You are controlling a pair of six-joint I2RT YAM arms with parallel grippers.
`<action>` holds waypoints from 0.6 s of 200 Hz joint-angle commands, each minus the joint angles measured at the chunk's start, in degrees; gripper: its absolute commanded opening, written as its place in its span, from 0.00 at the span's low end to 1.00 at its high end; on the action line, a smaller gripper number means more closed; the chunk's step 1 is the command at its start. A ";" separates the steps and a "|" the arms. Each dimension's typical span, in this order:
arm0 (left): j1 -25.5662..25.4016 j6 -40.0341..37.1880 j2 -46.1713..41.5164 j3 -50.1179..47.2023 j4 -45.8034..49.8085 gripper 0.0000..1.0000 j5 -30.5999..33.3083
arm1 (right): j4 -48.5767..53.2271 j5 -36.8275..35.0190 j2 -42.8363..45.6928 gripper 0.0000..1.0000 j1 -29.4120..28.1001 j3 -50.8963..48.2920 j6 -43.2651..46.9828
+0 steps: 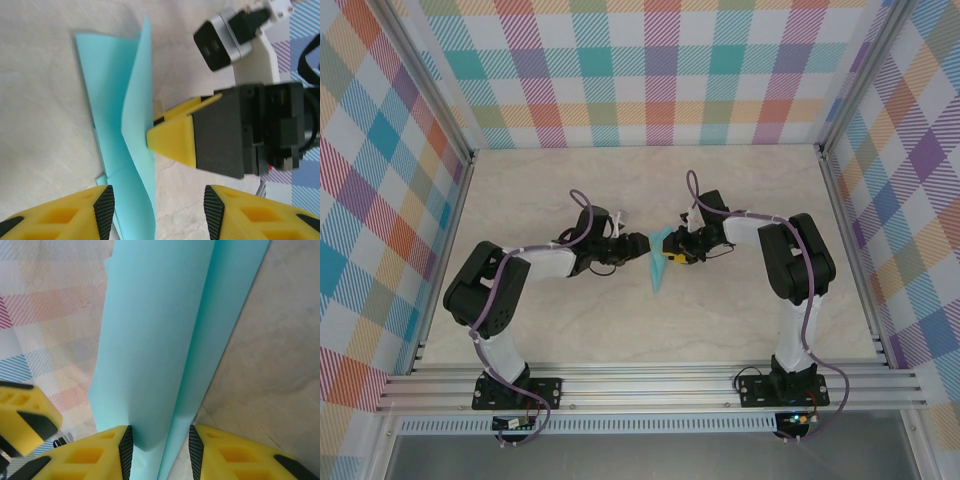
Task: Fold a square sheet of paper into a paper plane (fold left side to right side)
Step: Fold the wing for the fifth time at the center of the table.
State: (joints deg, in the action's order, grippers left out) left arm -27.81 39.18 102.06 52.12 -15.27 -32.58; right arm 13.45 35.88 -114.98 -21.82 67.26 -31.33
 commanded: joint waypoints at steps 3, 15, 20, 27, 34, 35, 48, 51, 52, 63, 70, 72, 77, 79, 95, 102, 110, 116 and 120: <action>0.65 -1.23 3.54 5.20 4.55 0.51 -1.94 | 1.03 -1.87 -2.18 0.36 -0.70 0.26 -0.37; 0.66 -1.40 5.52 6.78 5.46 0.50 -2.20 | 1.02 -1.96 -2.18 0.36 -0.76 0.32 -0.27; 0.65 -1.49 6.15 7.35 5.58 0.49 -2.23 | 0.98 -1.96 -2.18 0.36 -0.76 0.32 -0.30; 0.65 -1.31 7.19 7.91 5.51 0.47 -2.46 | 1.09 -1.88 -2.23 0.36 -0.76 0.33 -0.39; 0.65 -1.21 8.21 8.61 5.67 0.46 -2.88 | 1.14 -1.91 -2.27 0.36 -0.75 0.41 -0.29; 0.65 -1.12 8.31 8.70 5.68 0.46 -2.86 | 1.14 -1.89 -2.27 0.36 -0.76 0.41 -0.30; 0.65 -0.84 9.93 9.76 5.43 0.44 -3.79 | 1.19 -1.86 -2.27 0.36 -0.76 0.50 -0.30; 0.65 -0.76 10.25 10.06 5.54 0.44 -3.95 | 1.34 -1.86 -2.27 0.36 -0.76 0.50 -0.31; 0.65 -0.72 10.30 10.09 5.62 0.44 -4.01 | 1.37 -1.91 -2.27 0.36 -0.76 0.50 -0.31; 0.65 -0.51 11.13 10.46 5.42 0.42 -4.14 | 1.40 -1.91 -2.18 0.36 -0.76 0.50 -0.28; 0.65 -0.15 11.53 10.47 5.02 0.42 -4.16 | 1.29 -1.90 -2.18 0.36 -0.75 0.45 -0.31; 0.65 -0.09 11.61 10.48 4.93 0.42 -4.12 | 1.28 -1.94 -2.16 0.36 -0.76 0.44 -0.35; 0.65 0.04 11.87 10.54 4.82 0.42 -4.07 | 1.29 -1.95 -2.18 0.36 -0.70 0.42 -0.38; 0.65 0.07 11.98 10.55 4.81 0.41 -4.14 | 1.22 -1.92 -2.13 0.36 -0.75 0.42 -0.44; 0.66 0.44 12.67 10.79 4.09 0.38 -4.81 | 1.20 -2.02 -2.18 0.36 -0.85 0.32 -0.45; 0.63 0.63 13.04 10.89 3.73 0.36 -5.16 | 1.13 -1.95 -2.31 0.36 -0.92 0.32 -0.48; 0.57 0.91 13.37 10.98 3.30 0.33 -5.54 | 1.16 -1.96 -2.36 0.36 -0.94 0.32 -0.55; 0.57 1.07 13.50 10.98 2.91 0.31 -5.76 | 1.14 -1.96 -2.43 0.36 -0.94 0.41 -0.57; 0.57 1.22 13.70 10.98 2.67 0.30 -5.90 | 1.19 -1.99 -2.54 0.36 -0.95 0.41 -0.56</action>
State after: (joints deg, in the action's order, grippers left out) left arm -27.55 39.75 114.19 61.41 -10.94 -36.10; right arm 13.52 35.75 -114.98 -21.87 67.26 -31.33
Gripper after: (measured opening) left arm 0.326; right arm 0.360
